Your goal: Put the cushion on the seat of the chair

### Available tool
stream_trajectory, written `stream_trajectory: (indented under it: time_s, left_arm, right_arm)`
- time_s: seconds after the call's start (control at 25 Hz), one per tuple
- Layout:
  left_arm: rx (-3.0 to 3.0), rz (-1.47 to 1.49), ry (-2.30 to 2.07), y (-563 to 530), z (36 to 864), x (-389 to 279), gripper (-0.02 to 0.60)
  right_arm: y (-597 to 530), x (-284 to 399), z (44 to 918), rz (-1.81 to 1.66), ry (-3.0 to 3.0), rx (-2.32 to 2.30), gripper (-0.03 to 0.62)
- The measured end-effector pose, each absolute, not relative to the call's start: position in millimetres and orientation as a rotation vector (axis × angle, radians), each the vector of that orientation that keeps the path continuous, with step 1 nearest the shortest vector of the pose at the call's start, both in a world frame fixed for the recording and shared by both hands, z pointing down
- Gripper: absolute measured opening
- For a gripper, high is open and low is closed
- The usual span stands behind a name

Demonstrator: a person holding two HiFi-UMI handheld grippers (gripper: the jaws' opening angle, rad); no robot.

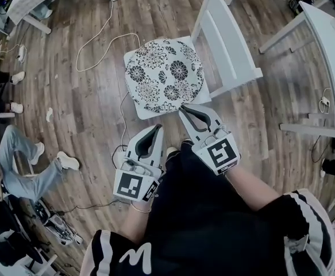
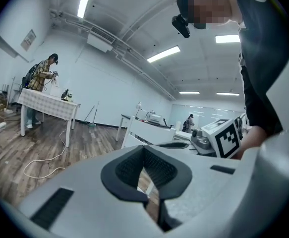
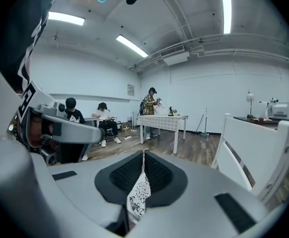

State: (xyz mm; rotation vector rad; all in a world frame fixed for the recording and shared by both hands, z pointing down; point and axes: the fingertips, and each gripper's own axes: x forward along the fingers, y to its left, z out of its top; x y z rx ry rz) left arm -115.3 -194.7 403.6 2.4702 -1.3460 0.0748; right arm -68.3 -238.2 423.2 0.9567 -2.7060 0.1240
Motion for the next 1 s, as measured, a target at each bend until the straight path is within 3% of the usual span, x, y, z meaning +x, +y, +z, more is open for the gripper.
stream_trajectory:
  time_s: [1.0]
  left_arm:
    - [2.680,-0.043,-1.281,-167,320,-108,0.003]
  right_arm:
    - [-189,-81,328,0.059,-2.804,1.152,0.025]
